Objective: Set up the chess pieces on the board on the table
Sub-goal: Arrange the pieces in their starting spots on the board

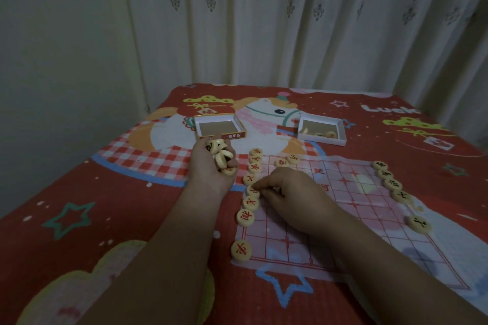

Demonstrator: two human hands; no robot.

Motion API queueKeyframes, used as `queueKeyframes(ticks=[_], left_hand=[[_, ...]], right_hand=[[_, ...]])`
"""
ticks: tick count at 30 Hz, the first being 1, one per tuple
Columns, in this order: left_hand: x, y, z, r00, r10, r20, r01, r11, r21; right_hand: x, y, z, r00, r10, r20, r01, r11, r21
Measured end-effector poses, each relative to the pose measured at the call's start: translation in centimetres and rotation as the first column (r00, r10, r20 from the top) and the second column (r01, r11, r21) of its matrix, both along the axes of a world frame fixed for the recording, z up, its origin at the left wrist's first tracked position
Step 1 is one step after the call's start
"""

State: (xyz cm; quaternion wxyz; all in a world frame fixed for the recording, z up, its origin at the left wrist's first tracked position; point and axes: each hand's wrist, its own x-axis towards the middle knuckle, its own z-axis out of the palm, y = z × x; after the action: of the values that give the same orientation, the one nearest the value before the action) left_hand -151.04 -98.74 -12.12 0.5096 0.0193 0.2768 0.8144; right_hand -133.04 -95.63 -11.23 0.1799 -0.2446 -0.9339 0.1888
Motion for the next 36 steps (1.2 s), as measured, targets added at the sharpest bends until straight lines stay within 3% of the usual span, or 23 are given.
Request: queueKeyframes(ticks=[12, 18, 25, 28, 32, 36], left_hand=[[0.0, 0.0, 0.0, 1.000, -0.006, -0.010, 0.006, 1.000, 0.013], [0.0, 0.1, 0.0, 1.000, -0.003, -0.003, 0.003, 1.000, 0.011], [-0.1, 0.0, -0.2, 1.000, -0.006, -0.003, 0.006, 1.000, 0.019], [-0.1, 0.1, -0.2, 1.000, -0.006, -0.001, 0.006, 1.000, 0.021], [-0.3, 0.1, -0.3, 1.000, -0.016, 0.002, 0.016, 1.000, 0.024], [-0.4, 0.2, -0.4, 1.000, -0.012, 0.015, 0.012, 1.000, 0.019]], right_hand=[[-0.1, -0.5, -0.1, 0.999, 0.047, 0.026, -0.048, 0.999, 0.020], [-0.1, -0.7, 0.6, 0.996, 0.008, -0.087, -0.009, 1.000, -0.015], [-0.1, -0.7, 0.4, 0.999, -0.001, 0.050, 0.003, 0.999, -0.035], [0.1, -0.5, 0.2, 0.999, 0.012, -0.034, -0.014, 0.998, -0.055], [0.5, -0.3, 0.4, 0.982, 0.045, -0.185, -0.082, 0.977, -0.199], [0.6, -0.2, 0.3, 0.980, 0.038, -0.193, -0.086, 0.965, -0.249]])
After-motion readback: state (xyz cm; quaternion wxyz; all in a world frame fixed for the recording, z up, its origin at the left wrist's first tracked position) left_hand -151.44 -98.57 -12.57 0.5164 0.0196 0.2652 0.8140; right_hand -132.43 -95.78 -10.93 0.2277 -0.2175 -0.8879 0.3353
